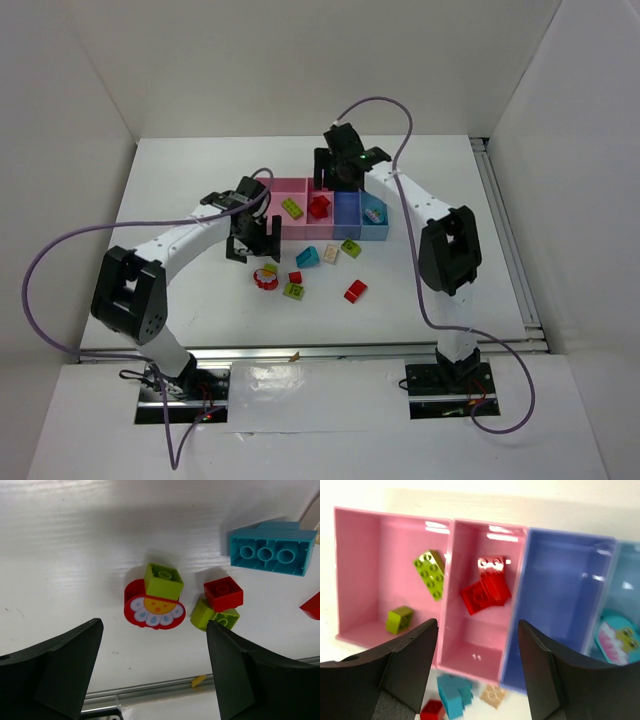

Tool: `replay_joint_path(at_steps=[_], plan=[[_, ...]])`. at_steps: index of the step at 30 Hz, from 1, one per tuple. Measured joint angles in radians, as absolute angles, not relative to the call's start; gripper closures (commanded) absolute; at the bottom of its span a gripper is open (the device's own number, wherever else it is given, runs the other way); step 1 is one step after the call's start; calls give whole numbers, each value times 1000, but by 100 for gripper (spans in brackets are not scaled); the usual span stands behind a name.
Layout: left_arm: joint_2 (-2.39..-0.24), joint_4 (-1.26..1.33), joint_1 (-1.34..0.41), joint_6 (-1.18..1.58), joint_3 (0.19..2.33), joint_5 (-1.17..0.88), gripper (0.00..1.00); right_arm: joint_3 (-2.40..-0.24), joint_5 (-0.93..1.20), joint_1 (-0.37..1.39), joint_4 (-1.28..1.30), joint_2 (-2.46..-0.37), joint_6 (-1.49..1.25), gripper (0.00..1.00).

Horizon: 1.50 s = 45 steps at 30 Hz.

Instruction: Sort the legos into containers by color

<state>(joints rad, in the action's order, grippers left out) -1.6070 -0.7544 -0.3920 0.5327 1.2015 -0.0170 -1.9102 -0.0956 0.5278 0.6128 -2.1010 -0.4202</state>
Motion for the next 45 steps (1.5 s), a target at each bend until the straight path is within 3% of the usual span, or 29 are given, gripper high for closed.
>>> replay_joint_path(at_steps=[6,11,22,32,36,40,45], plan=[[-1703,-739,-460,493,1263,56,15,-1770,-145,513,625,-1912,-415,28],[-1773,-731,-488,472,1279,82,18,-1696,-175,477,624,-1797,-412,28],[-1816,-684,-509,469,1274,96,35,-1635,-195,433,636,-1783,-414,28],[-1853,-686,-516,466,1269,133,34,-1618,-205,433,637,-1783,-414,28],[-1858,-690,-516,461,1267,146,51,-1614,-209,433,637,-1783,-414,29],[-1862,-709,-516,452,1271,157,79,-1613,-213,433,638,-1783,-421,29],[-1853,-802,-516,451,1338,179,100,-1607,-216,428,636,-1778,-422,29]])
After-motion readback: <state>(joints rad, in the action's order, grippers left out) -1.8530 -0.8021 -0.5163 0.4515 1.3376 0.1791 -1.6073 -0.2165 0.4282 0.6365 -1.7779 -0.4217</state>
